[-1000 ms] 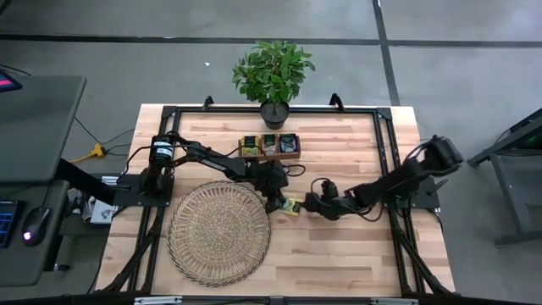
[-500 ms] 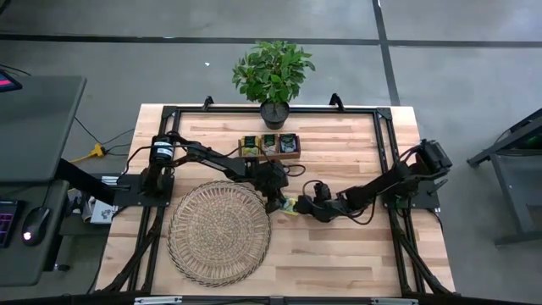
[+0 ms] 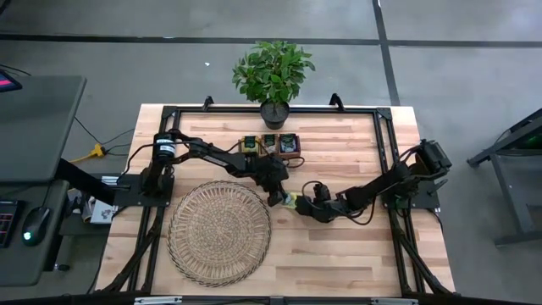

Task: Pick & Place Tea
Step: Put the yellow tea bag into the left section of the wooden organizer

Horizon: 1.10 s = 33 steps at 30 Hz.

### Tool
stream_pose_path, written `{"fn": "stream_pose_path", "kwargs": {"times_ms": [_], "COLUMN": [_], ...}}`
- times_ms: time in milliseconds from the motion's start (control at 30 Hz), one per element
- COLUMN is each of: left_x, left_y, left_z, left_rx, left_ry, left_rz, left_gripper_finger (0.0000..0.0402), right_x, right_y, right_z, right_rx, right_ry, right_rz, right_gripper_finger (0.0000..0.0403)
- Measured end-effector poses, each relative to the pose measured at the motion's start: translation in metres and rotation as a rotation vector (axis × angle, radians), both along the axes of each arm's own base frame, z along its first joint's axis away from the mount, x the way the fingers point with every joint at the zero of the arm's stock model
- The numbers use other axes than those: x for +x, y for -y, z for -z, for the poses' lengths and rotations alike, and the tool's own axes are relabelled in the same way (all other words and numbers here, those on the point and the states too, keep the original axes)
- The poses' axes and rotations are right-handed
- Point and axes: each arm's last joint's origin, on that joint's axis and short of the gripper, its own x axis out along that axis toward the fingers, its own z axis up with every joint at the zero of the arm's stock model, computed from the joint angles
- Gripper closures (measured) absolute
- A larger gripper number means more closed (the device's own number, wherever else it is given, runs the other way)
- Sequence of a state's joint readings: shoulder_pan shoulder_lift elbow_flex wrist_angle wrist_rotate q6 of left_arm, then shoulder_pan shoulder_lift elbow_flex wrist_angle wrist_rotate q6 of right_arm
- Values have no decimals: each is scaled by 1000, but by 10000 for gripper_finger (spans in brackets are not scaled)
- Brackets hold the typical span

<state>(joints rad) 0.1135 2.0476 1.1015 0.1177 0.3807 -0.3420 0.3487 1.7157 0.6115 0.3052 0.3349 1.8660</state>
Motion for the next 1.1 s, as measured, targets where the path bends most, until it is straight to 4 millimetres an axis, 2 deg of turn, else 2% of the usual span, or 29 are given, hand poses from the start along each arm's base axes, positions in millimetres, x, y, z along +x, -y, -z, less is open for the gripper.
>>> {"fn": "stream_pose_path", "kwargs": {"times_ms": [300, 667, 833, 1100], "left_x": [0, 0, 0, 5], "left_y": [1, 2, 4, 7], "left_z": [0, 0, -3, -17], "left_rx": [1, -16, -51, -68], "left_ry": [1, 14, 28, -44], "left_rz": [7, 60, 172, 349], "left_gripper_finger": [402, 401, 401, 401], "right_x": [0, -1, -2, -3], "right_y": [1, 0, -1, -4], "right_z": [0, 1, 1, 3], "right_rx": [-22, -45, -50, -50], "right_ry": [-1, -13, -19, -66], "right_rz": [19, -2, -29, -201], "right_gripper_finger": [396, 401, 402, 402]}}
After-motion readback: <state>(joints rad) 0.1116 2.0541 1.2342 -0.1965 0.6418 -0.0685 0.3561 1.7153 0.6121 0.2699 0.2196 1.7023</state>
